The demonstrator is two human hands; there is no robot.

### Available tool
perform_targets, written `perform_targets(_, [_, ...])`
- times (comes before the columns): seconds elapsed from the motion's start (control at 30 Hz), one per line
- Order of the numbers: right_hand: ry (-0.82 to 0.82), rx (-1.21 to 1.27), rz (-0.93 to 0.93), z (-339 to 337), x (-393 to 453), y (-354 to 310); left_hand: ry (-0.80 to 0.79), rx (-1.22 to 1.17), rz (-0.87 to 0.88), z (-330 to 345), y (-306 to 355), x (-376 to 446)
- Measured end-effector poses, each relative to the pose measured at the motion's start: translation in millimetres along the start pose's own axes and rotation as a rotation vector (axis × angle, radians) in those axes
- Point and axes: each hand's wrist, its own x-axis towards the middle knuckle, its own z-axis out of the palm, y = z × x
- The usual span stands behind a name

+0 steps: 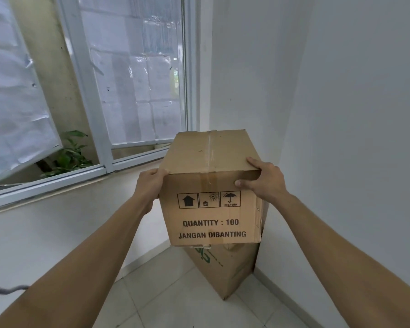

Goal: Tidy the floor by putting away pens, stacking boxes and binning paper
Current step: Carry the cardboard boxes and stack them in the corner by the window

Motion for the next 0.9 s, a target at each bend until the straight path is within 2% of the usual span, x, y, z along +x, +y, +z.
perform_targets(0.27, [-0.018, 0.022, 0.053, 51.5, 137.2, 67.1, -0.066, -0.02, -0.057, 75.9, -32.0, 135.8])
perform_targets(0.4, [-0.053, 0.055, 0.053, 73.9, 203.9, 103.5, -0.081, 0.015, -0.152, 112.4, -45.2, 191.0])
perform_targets(0.6, [0.096, 0.142, 0.205, 107.3, 242.9, 158.4, -0.015, 0.097, -0.251, 147.6, -64.2, 246.0])
perform_targets(0.73, [0.254, 0.252, 0.438, 122.8, 261.6, 163.6, -0.281, 0.051, -0.386, 176.8, -63.8, 271.7])
perform_targets(0.83, [0.254, 0.314, 0.569, 142.1, 282.2, 157.9, -0.475, 0.12, -0.377, 199.5, -68.4, 292.7])
perform_targets(0.9, [0.227, 0.437, 0.559, 154.1, 295.7, 152.7, -0.515, 0.147, -0.338, 212.1, -69.3, 310.0])
